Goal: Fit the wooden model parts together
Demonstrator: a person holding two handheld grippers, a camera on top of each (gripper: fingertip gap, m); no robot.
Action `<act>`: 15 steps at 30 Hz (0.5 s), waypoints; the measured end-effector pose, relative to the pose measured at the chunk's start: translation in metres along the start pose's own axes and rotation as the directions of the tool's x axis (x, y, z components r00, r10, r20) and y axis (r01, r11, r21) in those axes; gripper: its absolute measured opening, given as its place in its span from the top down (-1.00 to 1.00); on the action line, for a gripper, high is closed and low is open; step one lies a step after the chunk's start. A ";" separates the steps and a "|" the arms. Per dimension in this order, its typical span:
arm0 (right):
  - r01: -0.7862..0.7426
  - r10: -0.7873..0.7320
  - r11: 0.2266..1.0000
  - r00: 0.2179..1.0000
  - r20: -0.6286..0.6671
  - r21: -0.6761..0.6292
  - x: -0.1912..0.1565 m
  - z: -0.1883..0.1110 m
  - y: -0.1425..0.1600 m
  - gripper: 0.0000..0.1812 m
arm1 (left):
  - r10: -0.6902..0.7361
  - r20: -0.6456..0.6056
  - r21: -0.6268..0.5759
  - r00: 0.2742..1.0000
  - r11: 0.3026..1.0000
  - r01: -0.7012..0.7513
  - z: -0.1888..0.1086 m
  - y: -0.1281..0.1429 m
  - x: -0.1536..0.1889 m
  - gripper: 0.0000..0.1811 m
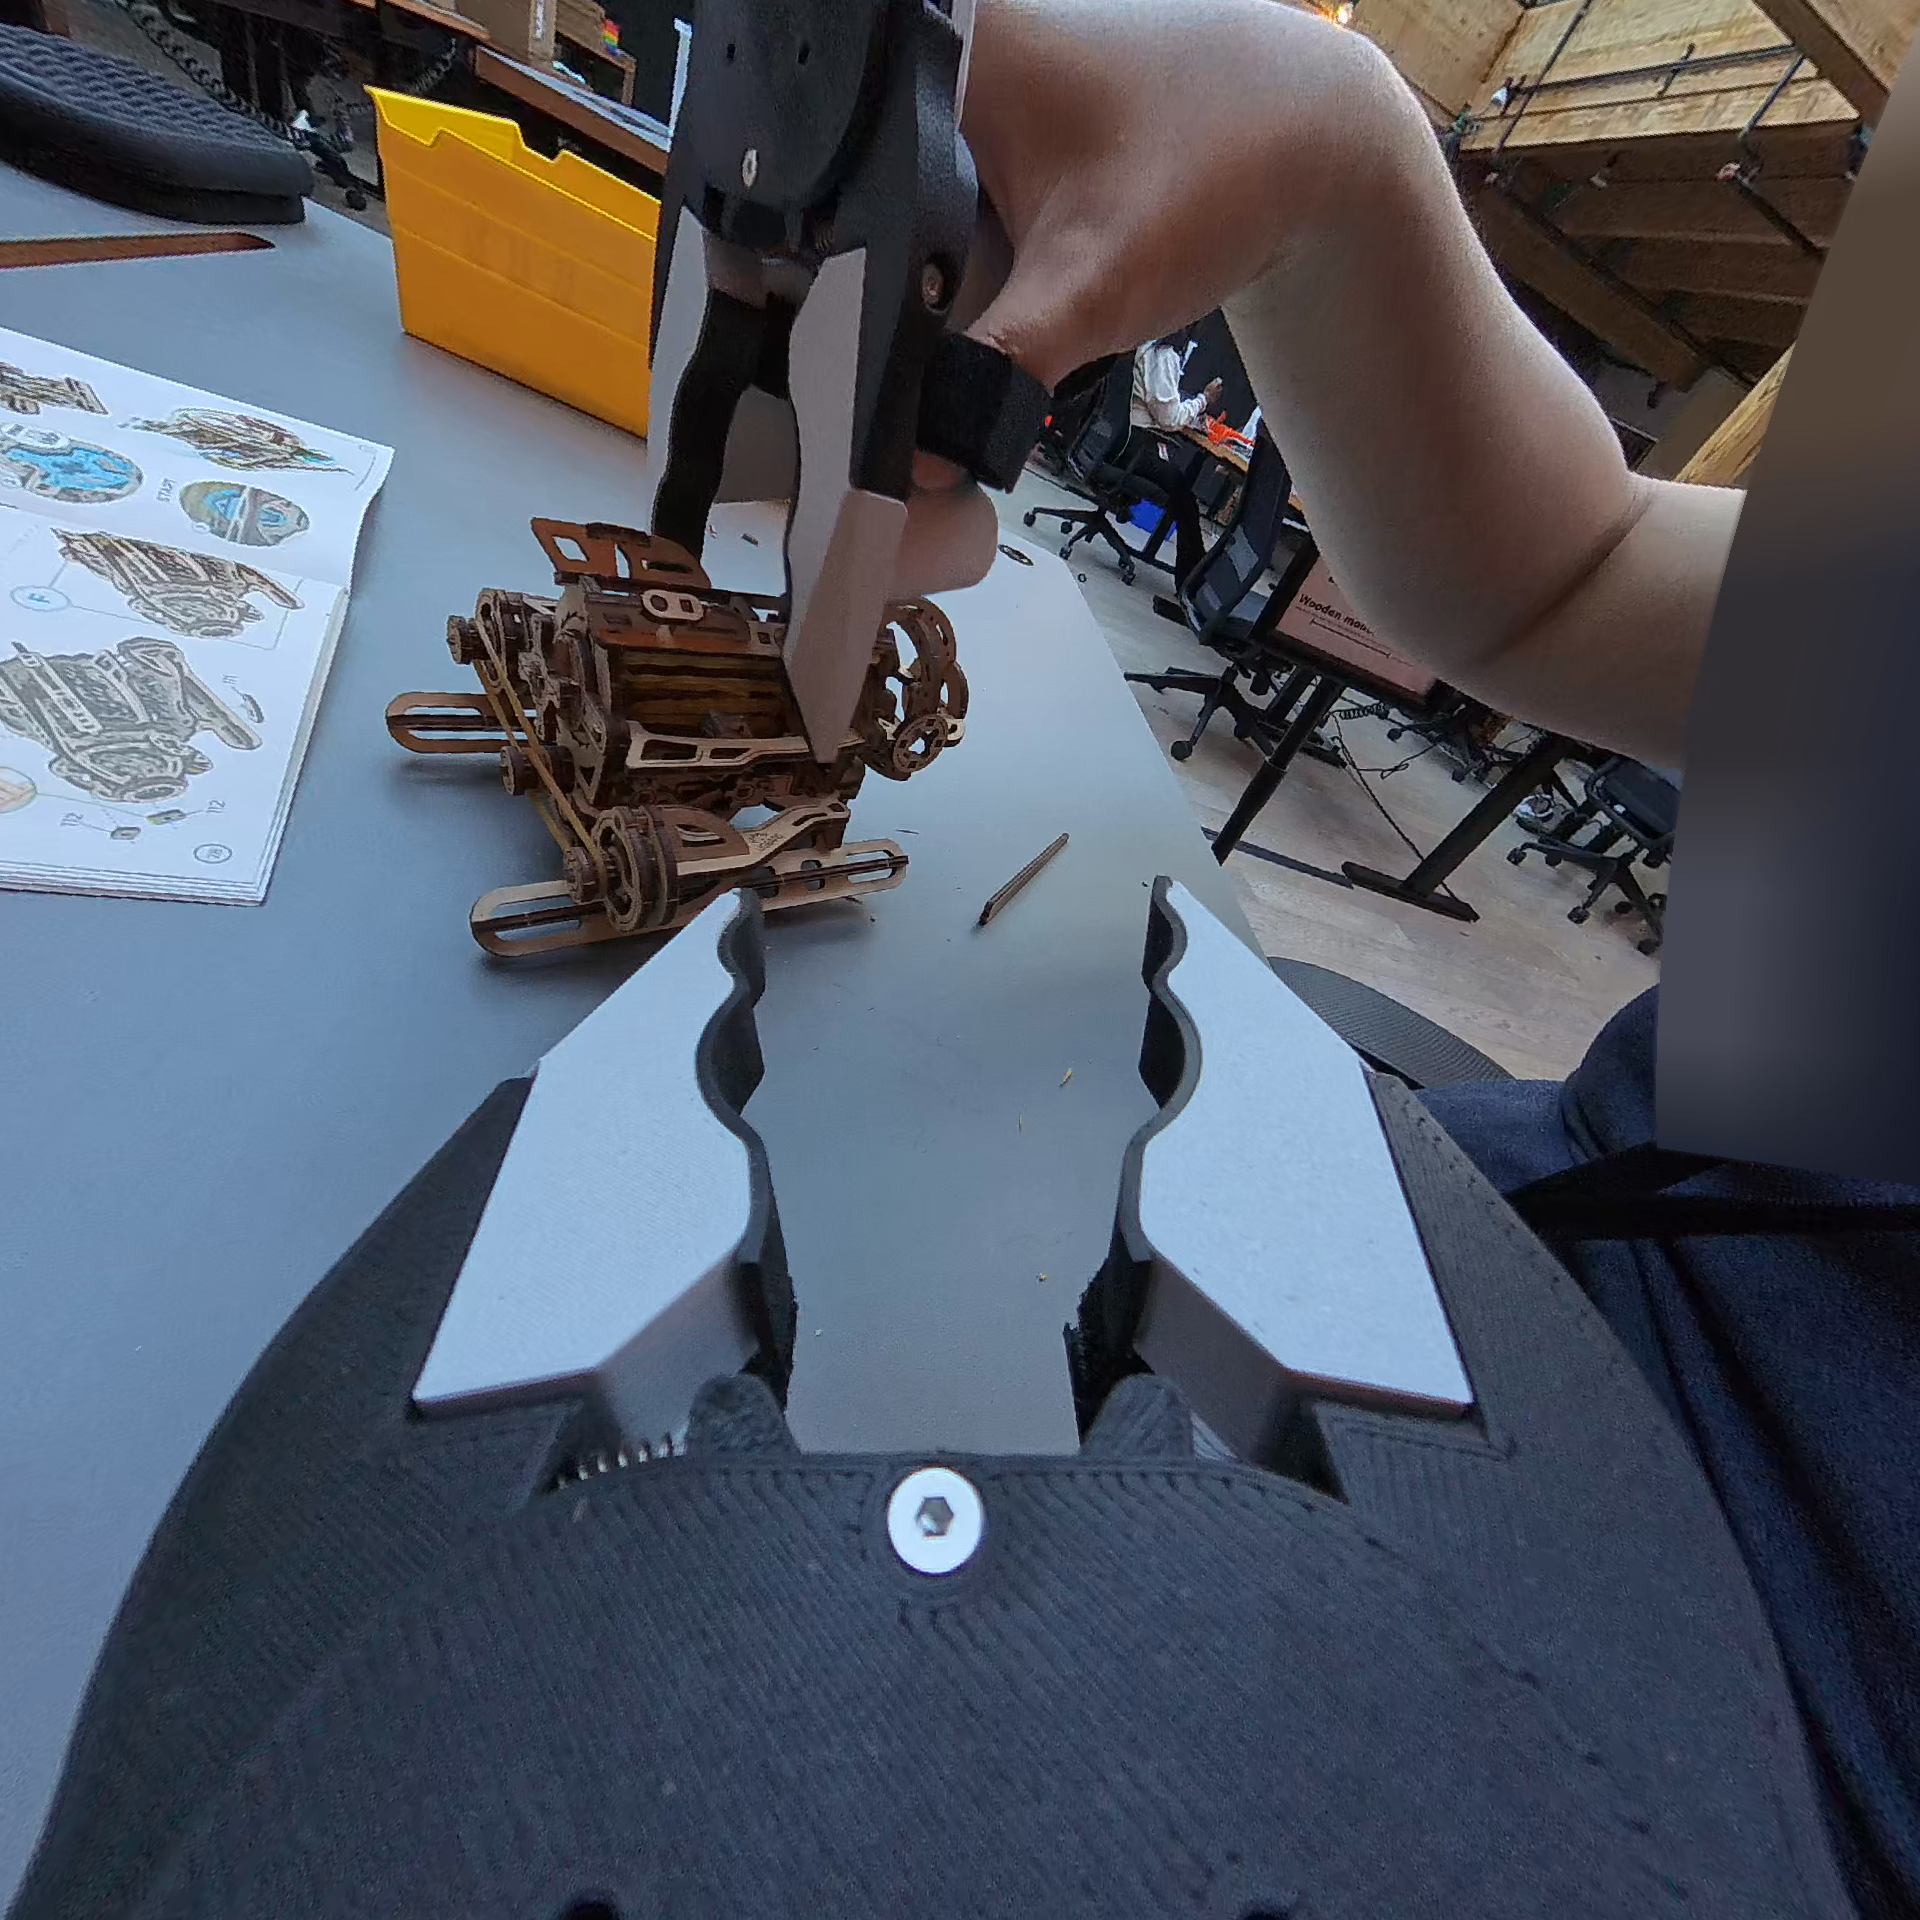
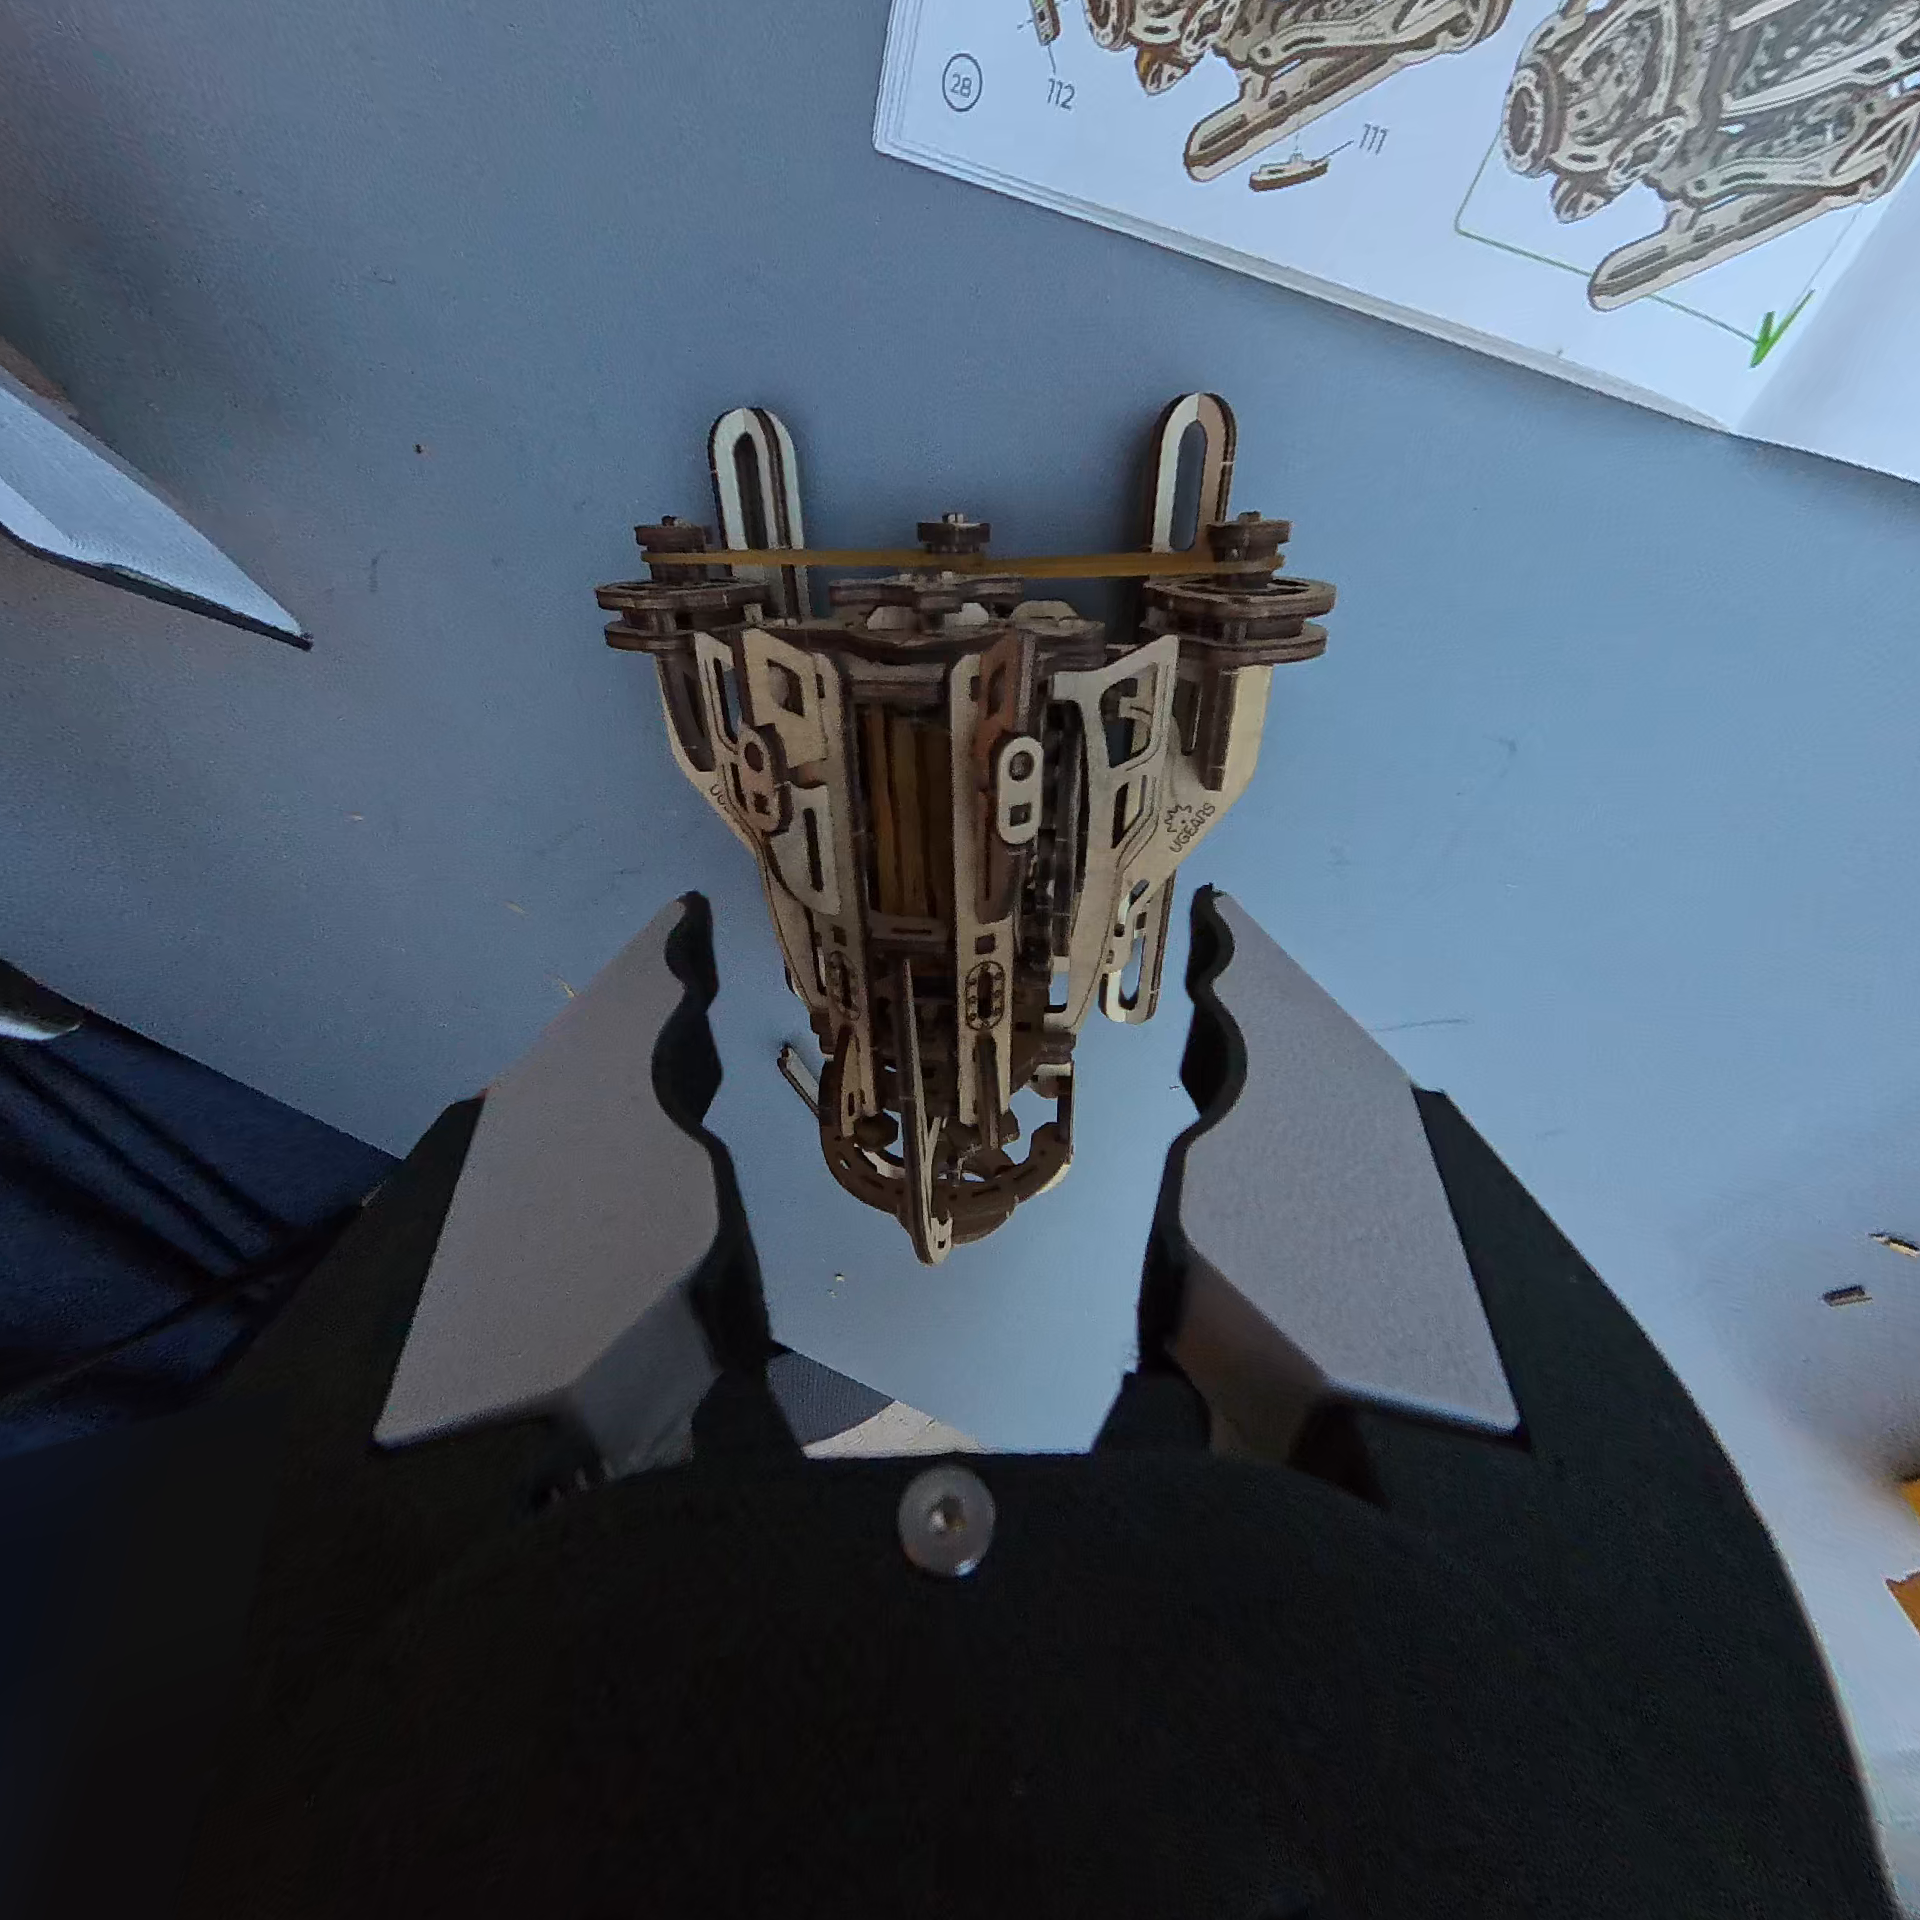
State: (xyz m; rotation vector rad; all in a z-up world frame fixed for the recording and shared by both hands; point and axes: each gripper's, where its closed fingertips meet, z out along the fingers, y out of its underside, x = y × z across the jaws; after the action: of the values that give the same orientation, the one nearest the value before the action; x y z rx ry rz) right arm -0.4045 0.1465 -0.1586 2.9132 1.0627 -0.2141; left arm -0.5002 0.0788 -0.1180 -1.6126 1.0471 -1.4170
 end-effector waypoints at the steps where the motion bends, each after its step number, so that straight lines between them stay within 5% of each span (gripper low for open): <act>1: 0.003 -0.003 1.000 1.000 -0.014 -0.008 0.001 0.001 0.001 -0.07 | 0.000 0.000 0.000 1.000 1.000 0.000 0.000 0.000 0.000 0.20; 8: 0.014 -0.015 1.000 0.998 -0.060 -0.024 0.005 0.009 0.001 -0.31 | -0.001 0.001 0.008 1.000 1.000 0.001 -0.001 -0.002 0.000 0.20; 15: 0.038 -0.038 0.998 0.999 -0.015 -0.041 0.000 0.018 0.001 -0.15 | -0.001 0.001 0.007 1.000 1.000 0.001 -0.001 -0.001 0.000 0.20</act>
State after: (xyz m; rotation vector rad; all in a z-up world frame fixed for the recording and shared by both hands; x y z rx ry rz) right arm -0.4065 0.1442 -0.1768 2.8657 1.1122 -0.1684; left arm -0.5009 0.0796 -0.1167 -1.6085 1.0400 -1.4186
